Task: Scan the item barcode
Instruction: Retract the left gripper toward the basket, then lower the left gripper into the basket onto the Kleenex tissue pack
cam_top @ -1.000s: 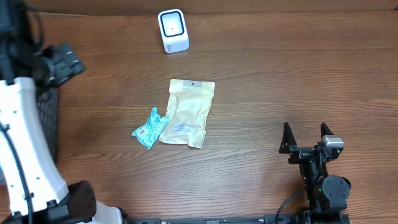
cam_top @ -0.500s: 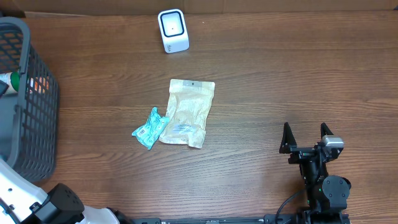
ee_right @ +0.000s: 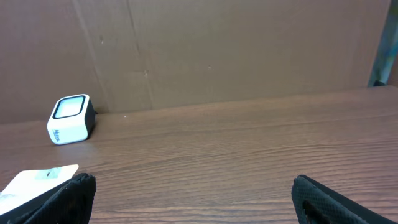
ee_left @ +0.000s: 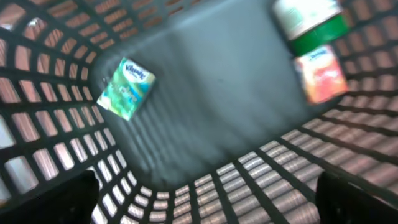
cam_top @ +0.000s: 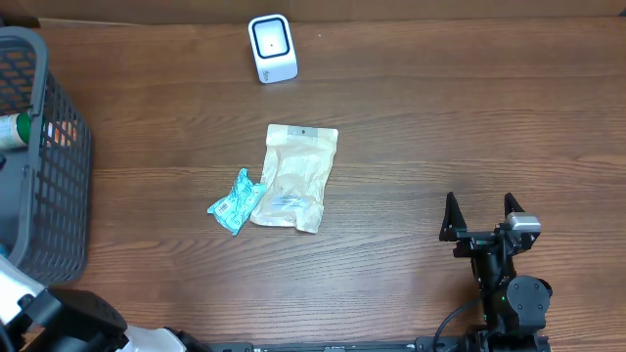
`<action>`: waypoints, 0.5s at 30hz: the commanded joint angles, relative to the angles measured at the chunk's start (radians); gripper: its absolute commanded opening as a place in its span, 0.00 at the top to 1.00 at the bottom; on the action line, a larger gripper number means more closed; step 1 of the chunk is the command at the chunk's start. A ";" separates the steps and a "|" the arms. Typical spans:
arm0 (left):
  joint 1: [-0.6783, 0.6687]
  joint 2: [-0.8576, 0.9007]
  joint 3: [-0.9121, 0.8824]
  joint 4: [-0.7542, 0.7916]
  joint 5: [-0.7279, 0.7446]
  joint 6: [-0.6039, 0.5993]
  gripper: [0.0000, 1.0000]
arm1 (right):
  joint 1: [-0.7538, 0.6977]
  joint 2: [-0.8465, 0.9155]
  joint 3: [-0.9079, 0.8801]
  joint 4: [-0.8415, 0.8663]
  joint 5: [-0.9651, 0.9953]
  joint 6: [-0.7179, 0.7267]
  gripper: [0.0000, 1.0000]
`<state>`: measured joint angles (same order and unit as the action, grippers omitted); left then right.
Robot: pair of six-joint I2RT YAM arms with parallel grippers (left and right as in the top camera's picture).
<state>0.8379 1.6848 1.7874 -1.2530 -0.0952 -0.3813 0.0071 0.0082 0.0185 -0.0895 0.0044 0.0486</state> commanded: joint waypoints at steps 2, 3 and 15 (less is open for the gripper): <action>0.015 -0.005 -0.129 0.111 -0.023 0.074 0.00 | -0.002 -0.005 -0.010 0.005 0.005 -0.005 0.01; 0.016 -0.005 -0.156 0.141 -0.031 0.098 0.00 | -0.002 -0.005 -0.010 0.005 0.005 -0.005 0.00; 0.038 -0.005 -0.389 0.440 -0.126 0.283 0.02 | -0.002 -0.005 -0.010 0.005 0.005 -0.005 0.00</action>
<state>0.8627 1.6852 1.4200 -0.8371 -0.1925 -0.1814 0.0071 0.0082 0.0185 -0.0895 0.0040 0.0486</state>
